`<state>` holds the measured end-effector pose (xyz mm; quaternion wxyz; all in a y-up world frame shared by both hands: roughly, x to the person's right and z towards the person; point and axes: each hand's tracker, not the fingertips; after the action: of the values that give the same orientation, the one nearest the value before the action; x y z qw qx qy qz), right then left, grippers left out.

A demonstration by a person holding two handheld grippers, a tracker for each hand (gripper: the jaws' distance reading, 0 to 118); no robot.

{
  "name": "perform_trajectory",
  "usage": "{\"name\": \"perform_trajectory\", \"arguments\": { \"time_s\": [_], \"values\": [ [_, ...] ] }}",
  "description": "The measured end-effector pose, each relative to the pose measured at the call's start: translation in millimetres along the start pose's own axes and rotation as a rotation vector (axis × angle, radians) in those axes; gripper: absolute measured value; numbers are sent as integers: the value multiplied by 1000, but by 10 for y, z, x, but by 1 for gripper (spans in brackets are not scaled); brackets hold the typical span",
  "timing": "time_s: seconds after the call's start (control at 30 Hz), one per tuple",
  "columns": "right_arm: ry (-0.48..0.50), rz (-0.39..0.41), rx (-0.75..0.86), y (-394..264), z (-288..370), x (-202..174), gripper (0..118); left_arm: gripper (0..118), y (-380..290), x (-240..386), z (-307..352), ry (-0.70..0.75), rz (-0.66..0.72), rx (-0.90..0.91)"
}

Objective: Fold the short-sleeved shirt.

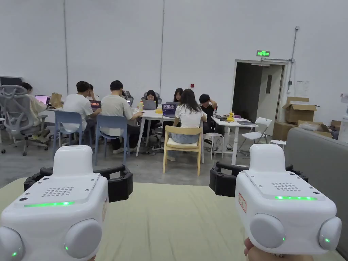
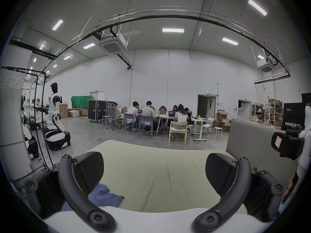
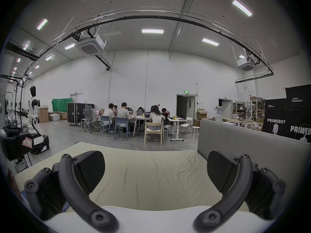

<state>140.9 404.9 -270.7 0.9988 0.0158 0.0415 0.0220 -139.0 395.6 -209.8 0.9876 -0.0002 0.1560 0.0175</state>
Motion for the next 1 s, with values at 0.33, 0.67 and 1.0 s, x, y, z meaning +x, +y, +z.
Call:
{"name": "perform_trajectory", "arguments": {
  "time_s": [0.33,0.67,1.0],
  "values": [
    [-5,-2,11,36,40,12,118,118,23,21,36,-2,-2,3],
    [-7,-4,16,55,73,-2,118,118,44,-6,56,13,-1,2],
    [-6,4,24,82,97,-16,118,118,55,-15,66,15,-6,10]
  ]
}}
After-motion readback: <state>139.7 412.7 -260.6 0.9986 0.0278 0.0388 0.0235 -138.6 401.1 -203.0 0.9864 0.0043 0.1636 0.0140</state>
